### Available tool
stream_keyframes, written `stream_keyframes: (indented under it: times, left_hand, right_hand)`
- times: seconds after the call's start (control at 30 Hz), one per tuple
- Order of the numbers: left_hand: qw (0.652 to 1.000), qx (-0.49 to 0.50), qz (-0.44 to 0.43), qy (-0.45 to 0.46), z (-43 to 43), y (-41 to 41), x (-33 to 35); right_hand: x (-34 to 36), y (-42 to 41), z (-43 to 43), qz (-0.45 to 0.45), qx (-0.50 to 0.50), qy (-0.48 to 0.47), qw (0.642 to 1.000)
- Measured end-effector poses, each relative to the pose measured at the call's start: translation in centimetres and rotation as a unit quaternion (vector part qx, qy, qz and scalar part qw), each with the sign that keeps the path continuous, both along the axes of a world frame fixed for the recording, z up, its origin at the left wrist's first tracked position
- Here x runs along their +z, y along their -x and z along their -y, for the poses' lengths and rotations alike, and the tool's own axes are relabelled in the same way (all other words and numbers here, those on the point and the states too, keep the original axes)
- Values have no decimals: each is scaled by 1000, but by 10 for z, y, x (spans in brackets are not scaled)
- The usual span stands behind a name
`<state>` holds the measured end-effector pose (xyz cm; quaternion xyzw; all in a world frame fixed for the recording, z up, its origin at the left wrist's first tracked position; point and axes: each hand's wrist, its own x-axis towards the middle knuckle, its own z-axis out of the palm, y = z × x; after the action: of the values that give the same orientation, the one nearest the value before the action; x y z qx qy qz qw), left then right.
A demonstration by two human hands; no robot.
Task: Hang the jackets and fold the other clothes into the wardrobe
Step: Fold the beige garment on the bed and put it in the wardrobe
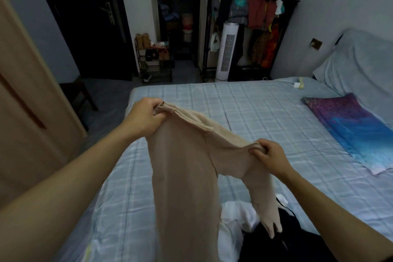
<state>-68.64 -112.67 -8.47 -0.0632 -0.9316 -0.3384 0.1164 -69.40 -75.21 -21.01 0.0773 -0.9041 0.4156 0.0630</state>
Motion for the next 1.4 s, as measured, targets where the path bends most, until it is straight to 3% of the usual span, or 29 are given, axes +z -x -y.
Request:
stream_keyframes:
  times: [0.17, 0.27, 0.37, 0.5, 0.93, 1.17, 1.4]
  left_hand:
    - [997, 58, -47, 21, 12, 102, -8]
    - [993, 33, -113, -25, 24, 134, -2]
    - [986, -19, -147, -73, 32, 138, -3]
    - [989, -47, -122, -68, 32, 113, -22]
    - [991, -80, 97, -47, 36, -120, -163]
    - [970, -150, 192, 2, 37, -241, -235]
    - [934, -230, 245, 122, 25, -322, -309]
  right_hand:
    - [8, 112, 17, -76, -42, 5, 996]
    - [23, 160, 22, -124, -40, 27, 991]
    - [33, 183, 22, -145, -26, 52, 988]
    - [24, 178, 20, -143, -7, 46, 989]
    - [-122, -12, 8, -7, 102, -58, 993]
    - [-186, -127, 10, 90, 188, -122, 970]
    - [-227, -214, 0, 92, 247, -240, 934]
